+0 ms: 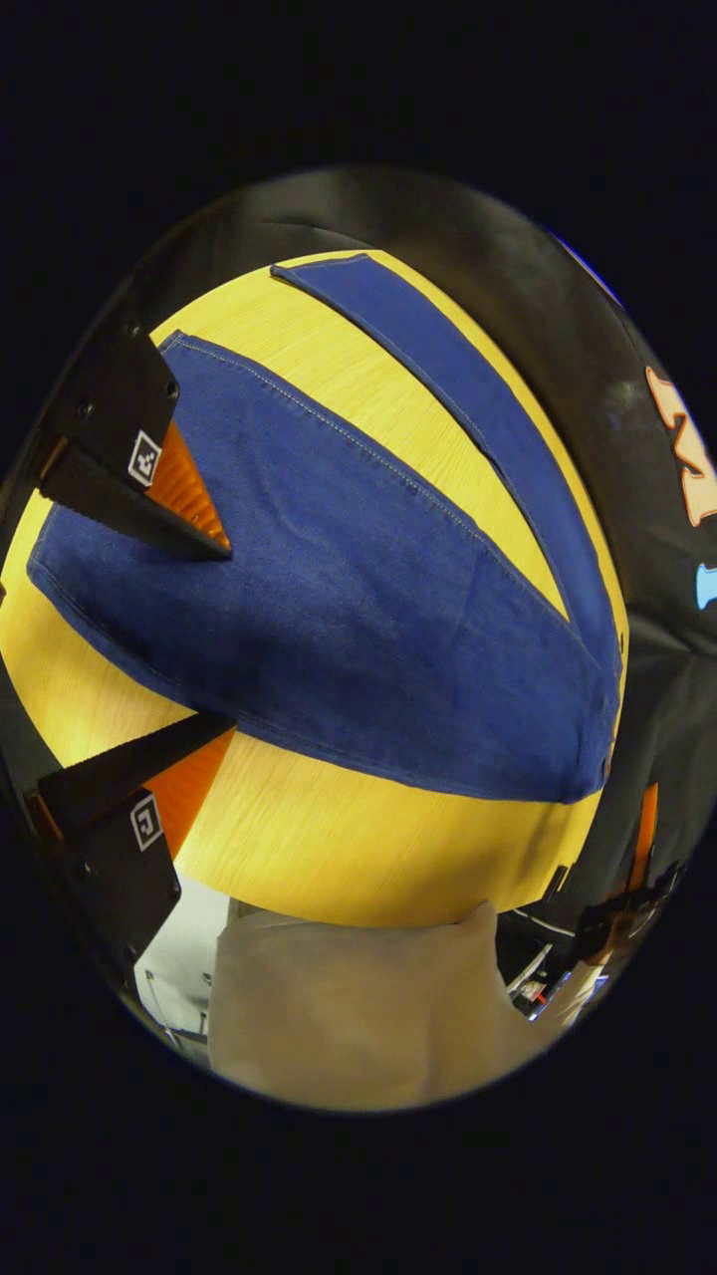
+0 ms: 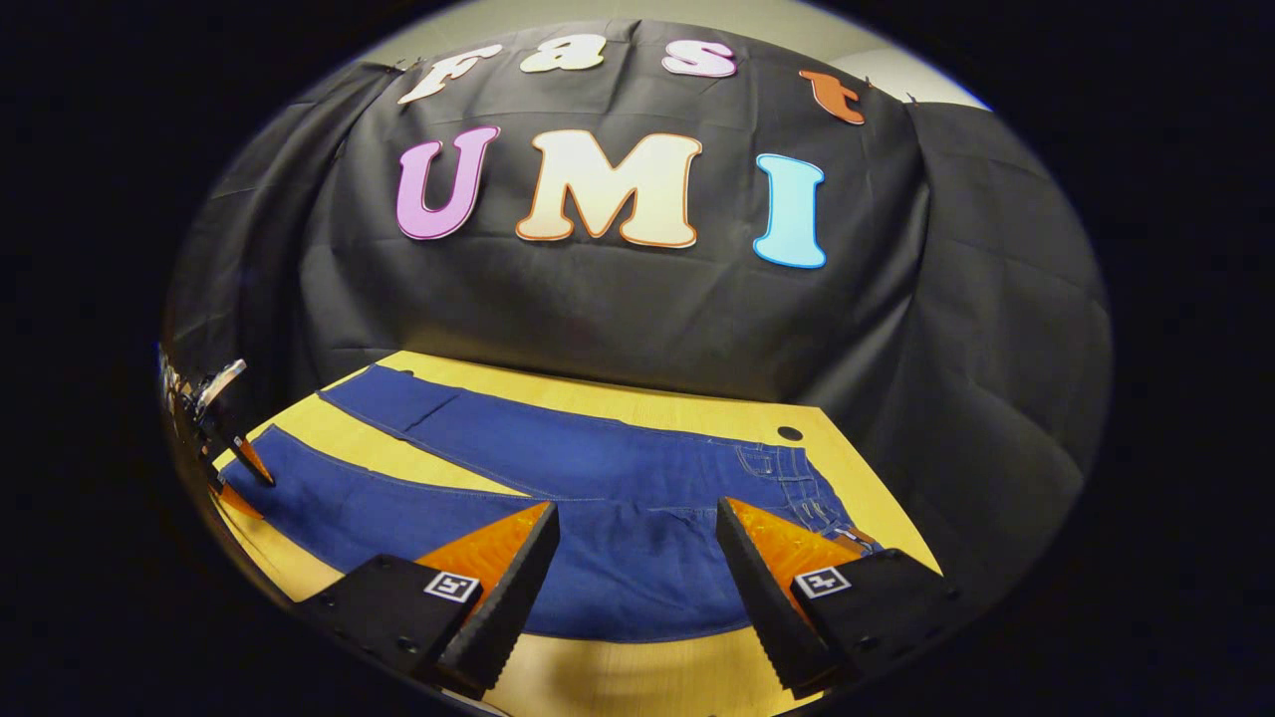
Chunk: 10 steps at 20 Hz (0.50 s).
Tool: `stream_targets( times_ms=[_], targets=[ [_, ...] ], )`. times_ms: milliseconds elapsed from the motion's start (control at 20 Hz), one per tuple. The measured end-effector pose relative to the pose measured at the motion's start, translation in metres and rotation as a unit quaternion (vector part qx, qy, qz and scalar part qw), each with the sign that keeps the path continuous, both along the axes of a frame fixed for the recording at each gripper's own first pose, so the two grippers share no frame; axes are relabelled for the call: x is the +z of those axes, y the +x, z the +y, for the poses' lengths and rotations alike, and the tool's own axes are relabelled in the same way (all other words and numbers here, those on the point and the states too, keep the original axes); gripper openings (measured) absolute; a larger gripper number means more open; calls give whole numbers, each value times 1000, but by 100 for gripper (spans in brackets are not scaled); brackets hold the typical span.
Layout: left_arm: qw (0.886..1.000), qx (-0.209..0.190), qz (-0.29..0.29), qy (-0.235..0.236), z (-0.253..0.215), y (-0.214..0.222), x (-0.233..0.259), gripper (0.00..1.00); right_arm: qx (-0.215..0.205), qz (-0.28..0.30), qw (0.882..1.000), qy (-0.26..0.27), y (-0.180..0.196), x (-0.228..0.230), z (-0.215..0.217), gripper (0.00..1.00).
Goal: Grasp the waist and the cuffs of the jeans and fold them to make the two legs overlap; first hold the waist and fold one-third of the jeans toward the cuffs, then hold the cuffs and fold the remaining one-third in the same direction to finish folding.
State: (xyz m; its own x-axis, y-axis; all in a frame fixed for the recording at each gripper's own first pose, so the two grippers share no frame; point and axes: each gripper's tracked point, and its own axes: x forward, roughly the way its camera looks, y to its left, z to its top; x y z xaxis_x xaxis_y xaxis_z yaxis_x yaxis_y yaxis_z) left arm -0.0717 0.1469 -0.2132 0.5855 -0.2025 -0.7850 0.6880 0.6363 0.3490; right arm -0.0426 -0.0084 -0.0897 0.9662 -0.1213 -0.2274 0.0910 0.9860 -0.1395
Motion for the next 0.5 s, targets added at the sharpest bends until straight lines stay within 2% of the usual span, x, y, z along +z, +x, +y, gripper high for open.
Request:
stream_targets(
  times_ms=[150, 250, 350, 500],
  targets=[
    [1000, 10, 5, -3, 0, -1, -3, 95, 3, 1, 1000, 8, 5, -1, -1, 99],
    [1000, 17, 4, -9, 1, 0, -2, 92, 9, 3, 1000, 9, 8, -2, 0, 99],
    [999, 23, -7, -23, -1, 7, 2, 84, 16, 4, 1000, 10, 13, -2, 1, 99],
    [999, -2, -33, -32, -13, 10, 0, 27, 28, 6, 999, 14, 20, -1, 1, 99]
  ],
)
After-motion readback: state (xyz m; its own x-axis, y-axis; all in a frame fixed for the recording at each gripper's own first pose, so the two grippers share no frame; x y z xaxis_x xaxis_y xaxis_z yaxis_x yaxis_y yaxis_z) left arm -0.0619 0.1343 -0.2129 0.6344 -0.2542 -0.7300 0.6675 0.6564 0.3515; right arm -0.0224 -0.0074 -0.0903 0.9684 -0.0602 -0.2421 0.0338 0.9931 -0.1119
